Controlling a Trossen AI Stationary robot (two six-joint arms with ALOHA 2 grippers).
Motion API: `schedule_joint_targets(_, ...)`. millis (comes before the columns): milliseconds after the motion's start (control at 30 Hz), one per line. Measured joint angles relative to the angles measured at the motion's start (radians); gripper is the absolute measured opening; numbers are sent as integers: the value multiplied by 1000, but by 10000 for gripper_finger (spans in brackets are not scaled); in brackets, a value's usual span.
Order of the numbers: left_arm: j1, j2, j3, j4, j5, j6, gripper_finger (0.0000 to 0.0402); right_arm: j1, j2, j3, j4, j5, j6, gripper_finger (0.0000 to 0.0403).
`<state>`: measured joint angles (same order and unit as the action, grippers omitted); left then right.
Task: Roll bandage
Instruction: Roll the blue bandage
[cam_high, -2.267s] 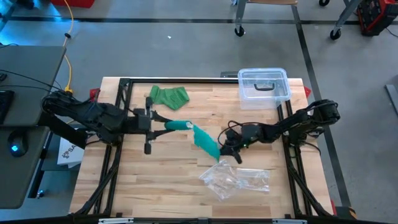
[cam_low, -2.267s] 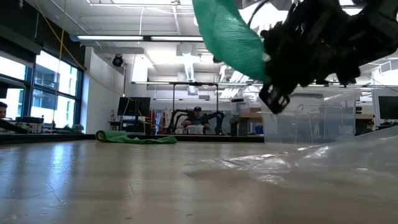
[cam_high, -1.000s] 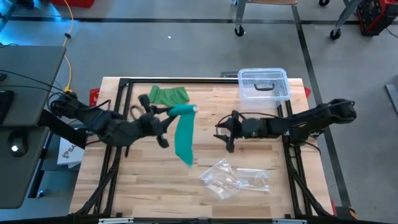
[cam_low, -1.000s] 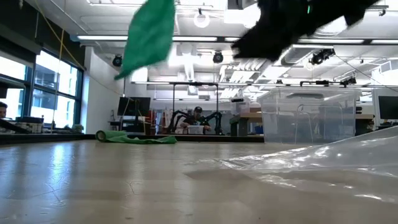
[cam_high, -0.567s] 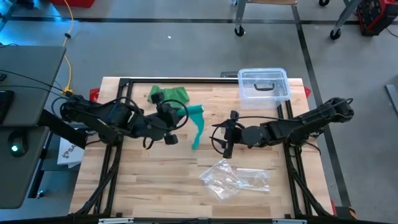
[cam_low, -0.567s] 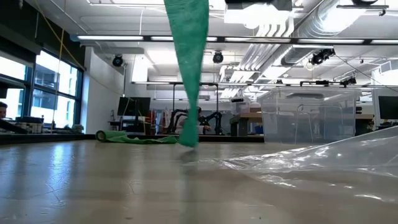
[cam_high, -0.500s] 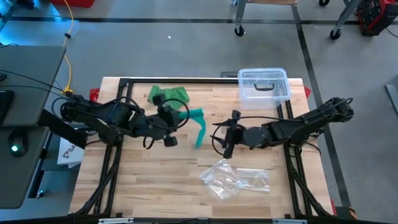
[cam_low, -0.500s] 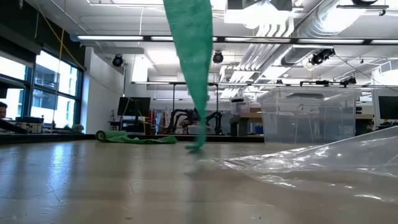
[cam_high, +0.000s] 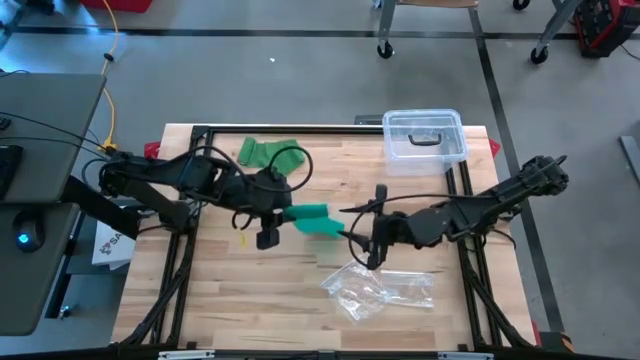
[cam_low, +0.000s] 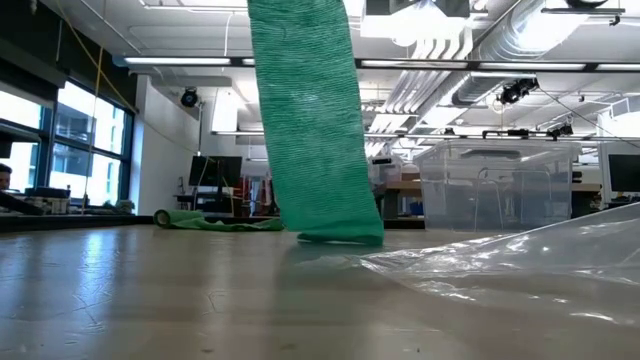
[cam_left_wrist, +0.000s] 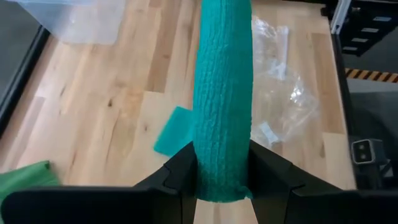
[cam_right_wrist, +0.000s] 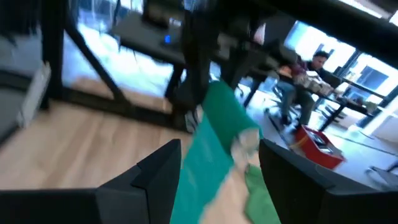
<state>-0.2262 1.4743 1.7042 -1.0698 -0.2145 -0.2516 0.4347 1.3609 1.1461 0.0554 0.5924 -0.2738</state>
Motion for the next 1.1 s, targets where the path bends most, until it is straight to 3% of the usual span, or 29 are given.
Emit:
schedule_joint_targets(100,4,0,0,0,-48,33,109,-5,0,25,18,-4,32,208)
schedule_joint_targets(233,-12,7,0,-11,-191,141,109,-34,0,108,-115,-51,165,208)
schedule_joint_targets(433,-68,71,0,-16,-543,354,106,-107,0,192,-292,-207,301,208)
schedule_joint_targets(633,-134,155,-2,-19,-858,481,106,-134,-3,192,-329,-189,276,208)
schedule_joint_targets(733,-176,171,15,-16,-952,537,106,-109,-13,192,-330,-185,271,208)
schedule_joint_targets(867,-235,174,84,6,-947,521,106,-50,-29,192,-336,-151,266,208)
schedule_joint_targets(1100,-364,174,240,41,-719,368,106,79,-48,191,-325,-100,273,208)
